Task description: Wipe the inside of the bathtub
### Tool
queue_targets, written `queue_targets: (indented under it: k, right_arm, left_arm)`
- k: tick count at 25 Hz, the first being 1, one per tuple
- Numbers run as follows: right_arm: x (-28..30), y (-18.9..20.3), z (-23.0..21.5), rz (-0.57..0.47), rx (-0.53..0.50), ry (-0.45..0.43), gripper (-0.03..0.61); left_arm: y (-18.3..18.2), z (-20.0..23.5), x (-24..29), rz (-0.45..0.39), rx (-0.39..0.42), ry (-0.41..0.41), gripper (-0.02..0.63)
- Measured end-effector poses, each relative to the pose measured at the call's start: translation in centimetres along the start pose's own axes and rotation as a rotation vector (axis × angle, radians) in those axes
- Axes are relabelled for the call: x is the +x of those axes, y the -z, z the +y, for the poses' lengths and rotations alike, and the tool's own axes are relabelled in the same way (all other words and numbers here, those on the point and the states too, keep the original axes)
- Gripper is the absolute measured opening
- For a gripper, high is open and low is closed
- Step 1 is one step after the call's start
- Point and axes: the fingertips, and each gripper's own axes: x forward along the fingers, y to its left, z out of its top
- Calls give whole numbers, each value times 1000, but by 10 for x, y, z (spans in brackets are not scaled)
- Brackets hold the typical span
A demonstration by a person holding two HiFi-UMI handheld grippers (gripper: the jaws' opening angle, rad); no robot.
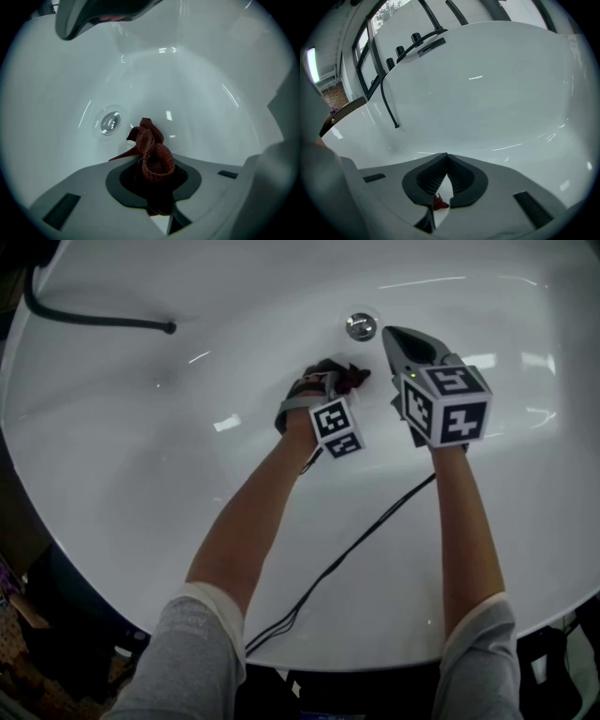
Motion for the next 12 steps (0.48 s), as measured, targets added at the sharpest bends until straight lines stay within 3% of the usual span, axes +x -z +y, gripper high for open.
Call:
queue_targets:
  k: [3, 6, 12]
  right_arm:
    - [3, 2, 8, 13, -16, -15, 6]
    - [4, 3, 11, 17, -22, -20, 6]
    - [7, 5, 10, 17, -19, -27, 6]
  left_arm:
    - [-1, -34, -6, -10, -16, 7, 80]
    - [1, -37, -7, -36, -59, -26, 81]
    - [26, 25, -2, -38, -163, -98, 81]
